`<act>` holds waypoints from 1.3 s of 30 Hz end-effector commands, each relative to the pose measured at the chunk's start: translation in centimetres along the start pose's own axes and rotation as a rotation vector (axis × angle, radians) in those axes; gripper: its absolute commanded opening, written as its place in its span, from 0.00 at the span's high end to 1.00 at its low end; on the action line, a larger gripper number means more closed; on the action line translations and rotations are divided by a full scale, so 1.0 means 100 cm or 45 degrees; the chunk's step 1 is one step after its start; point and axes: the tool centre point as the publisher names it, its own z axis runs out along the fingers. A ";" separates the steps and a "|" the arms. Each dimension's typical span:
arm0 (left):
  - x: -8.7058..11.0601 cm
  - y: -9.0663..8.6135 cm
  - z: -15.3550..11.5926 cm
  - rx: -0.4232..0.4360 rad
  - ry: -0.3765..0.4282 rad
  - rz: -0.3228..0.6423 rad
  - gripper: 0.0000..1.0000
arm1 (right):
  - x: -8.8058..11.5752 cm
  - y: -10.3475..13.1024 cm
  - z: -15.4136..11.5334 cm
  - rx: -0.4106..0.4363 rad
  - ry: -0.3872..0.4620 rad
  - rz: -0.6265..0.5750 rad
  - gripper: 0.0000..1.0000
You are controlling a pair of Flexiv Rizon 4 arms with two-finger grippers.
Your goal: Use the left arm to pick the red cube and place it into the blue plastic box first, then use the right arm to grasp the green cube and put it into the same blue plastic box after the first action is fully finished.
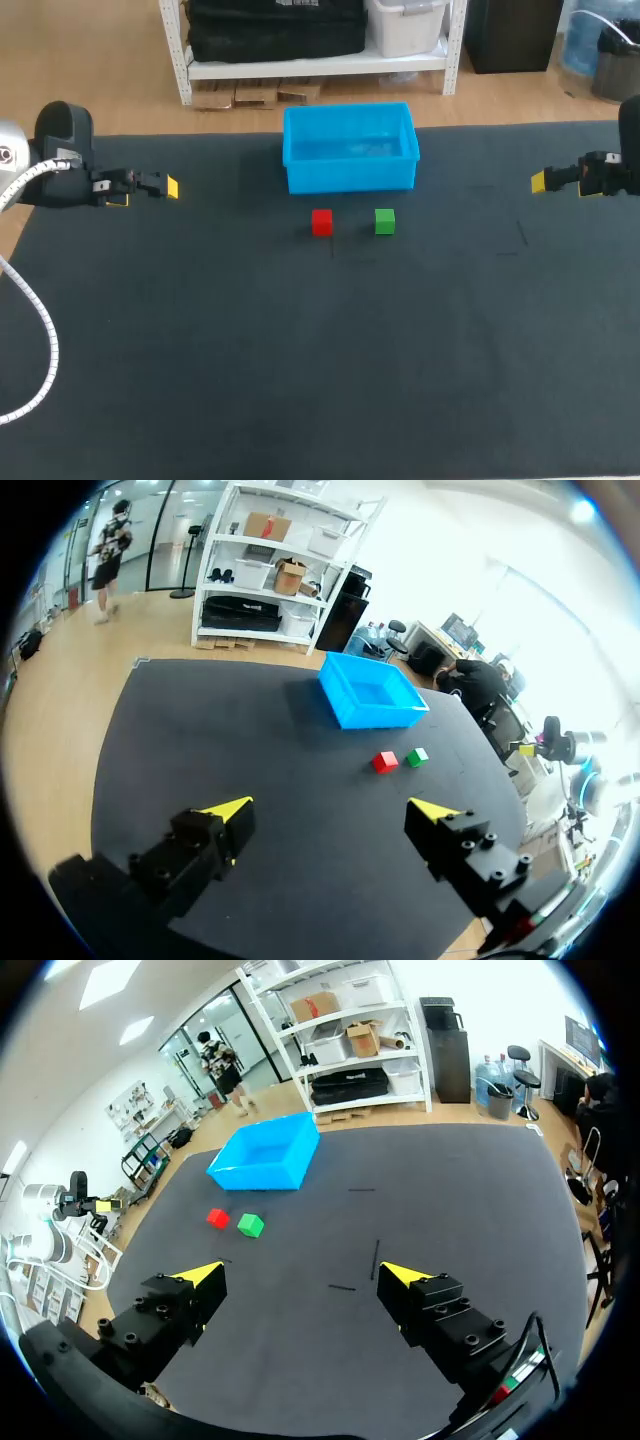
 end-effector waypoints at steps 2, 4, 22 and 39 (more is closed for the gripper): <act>0.001 0.002 0.000 0.012 -0.008 0.002 0.00 | 0.000 -0.001 0.000 -0.004 0.002 -0.001 0.00; 0.001 0.002 0.000 0.012 -0.008 0.002 0.00 | 0.000 -0.001 0.000 -0.004 0.002 -0.001 0.00; -0.035 -0.045 0.056 -0.146 0.160 -0.020 0.00 | 0.000 -0.001 0.000 -0.004 0.002 -0.001 0.00; -0.028 -0.088 0.113 -0.222 0.246 -0.040 0.00 | 0.000 -0.001 0.000 -0.004 0.002 -0.001 0.00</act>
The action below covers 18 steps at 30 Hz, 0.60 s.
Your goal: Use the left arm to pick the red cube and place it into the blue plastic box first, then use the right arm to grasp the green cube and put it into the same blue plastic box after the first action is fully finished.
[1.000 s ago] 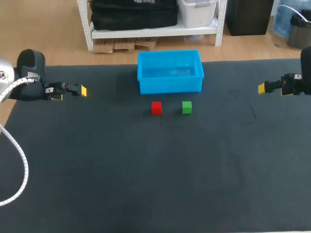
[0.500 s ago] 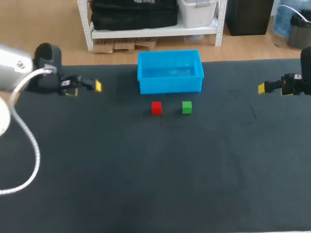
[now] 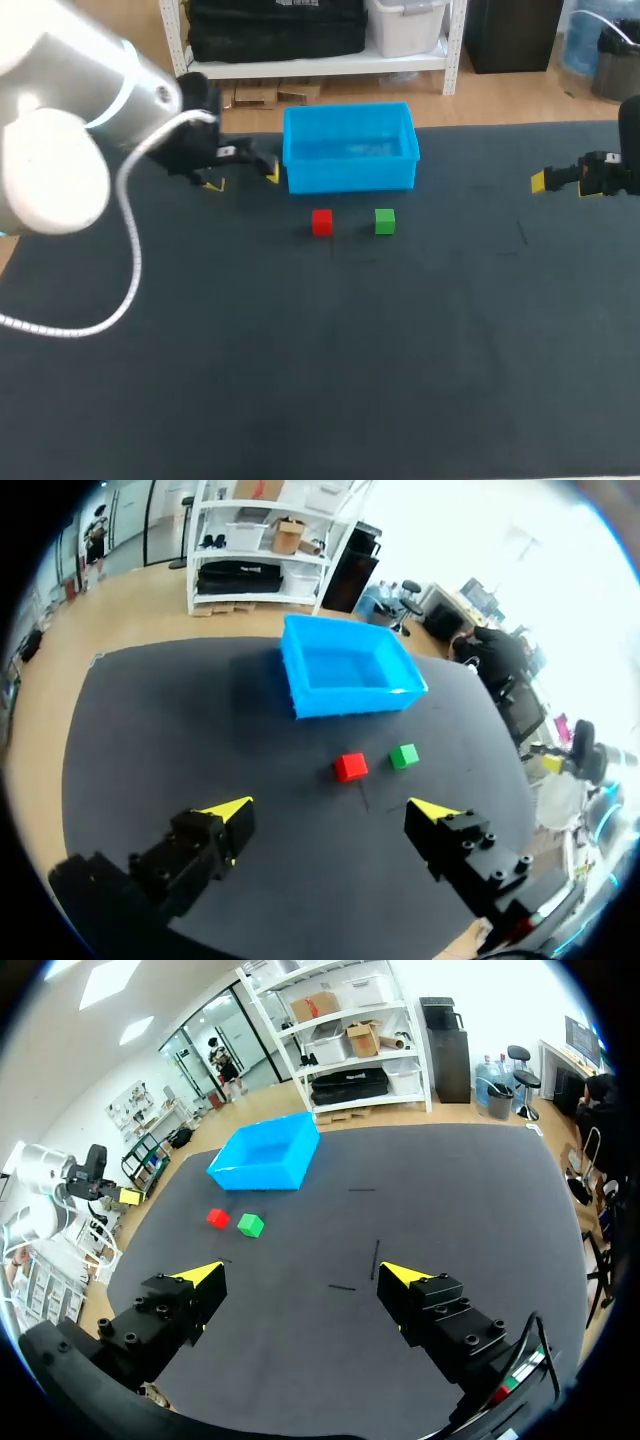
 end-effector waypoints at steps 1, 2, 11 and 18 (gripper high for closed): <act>-0.006 -0.001 0.011 -0.096 -0.018 -0.049 0.00 | 0.000 -0.001 0.000 -0.004 0.002 -0.001 0.00; -0.006 -0.001 0.011 -0.096 -0.018 -0.049 0.00 | 0.000 -0.001 0.000 -0.004 0.002 -0.001 0.00; -0.006 -0.001 0.011 -0.096 -0.018 -0.049 0.00 | 0.000 -0.001 0.000 -0.004 0.002 -0.001 0.00; -0.009 -0.003 0.017 -0.156 0.056 -0.067 0.00 | 0.000 -0.001 0.000 -0.004 0.002 -0.001 0.00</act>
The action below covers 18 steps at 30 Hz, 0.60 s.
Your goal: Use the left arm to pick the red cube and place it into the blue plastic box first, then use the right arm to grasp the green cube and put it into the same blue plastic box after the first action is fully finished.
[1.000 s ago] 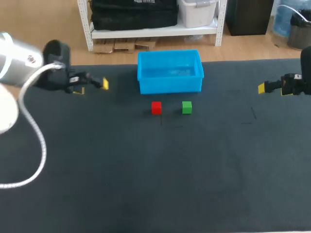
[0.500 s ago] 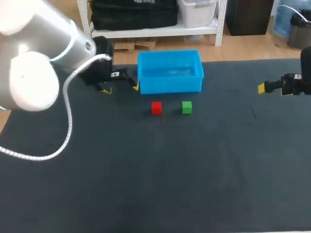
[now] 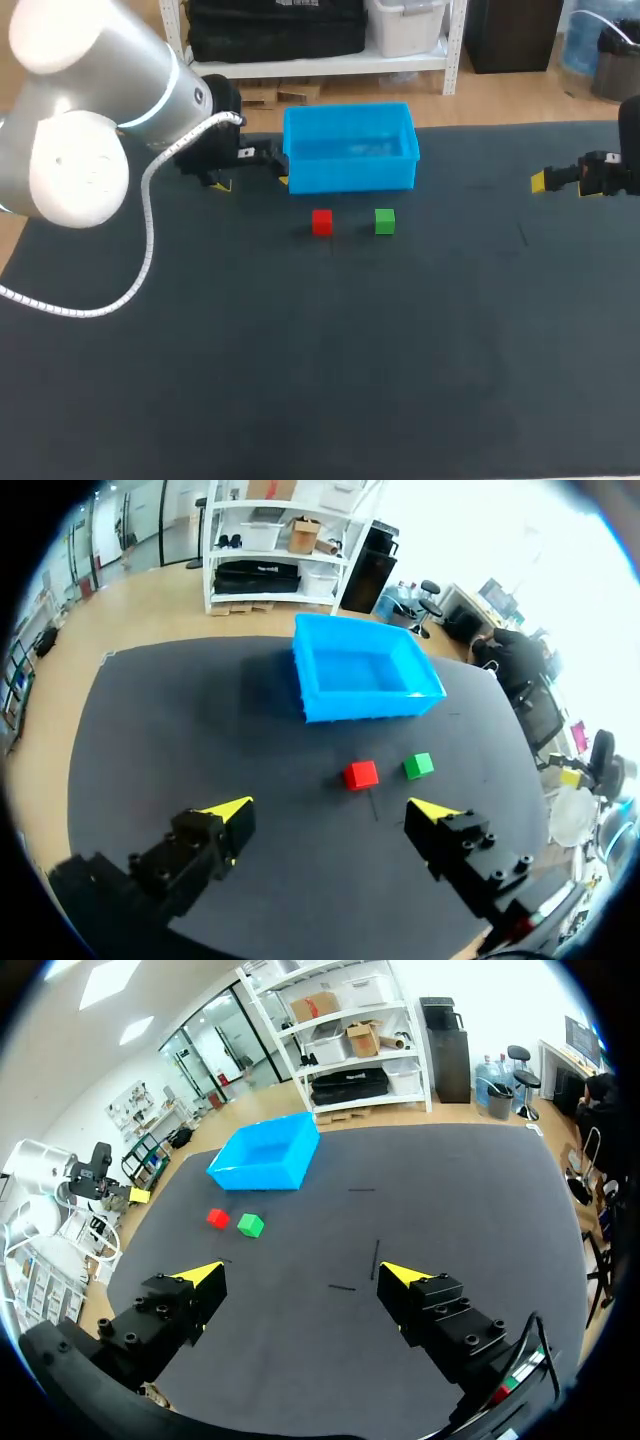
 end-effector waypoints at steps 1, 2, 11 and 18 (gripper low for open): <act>-0.005 -0.005 0.008 -0.076 0.074 -0.031 0.00 | 0.000 -0.001 0.000 -0.004 0.002 -0.001 0.00; -0.007 -0.007 0.011 -0.110 0.115 -0.049 0.00 | 0.000 -0.001 0.000 -0.004 0.002 -0.001 0.00; -0.023 -0.037 0.033 -0.220 0.238 -0.104 0.00 | 0.000 -0.001 0.000 -0.004 0.002 -0.001 0.00; -0.023 -0.050 0.052 -0.173 0.273 -0.107 0.00 | 0.000 -0.001 0.000 -0.004 0.002 -0.001 0.00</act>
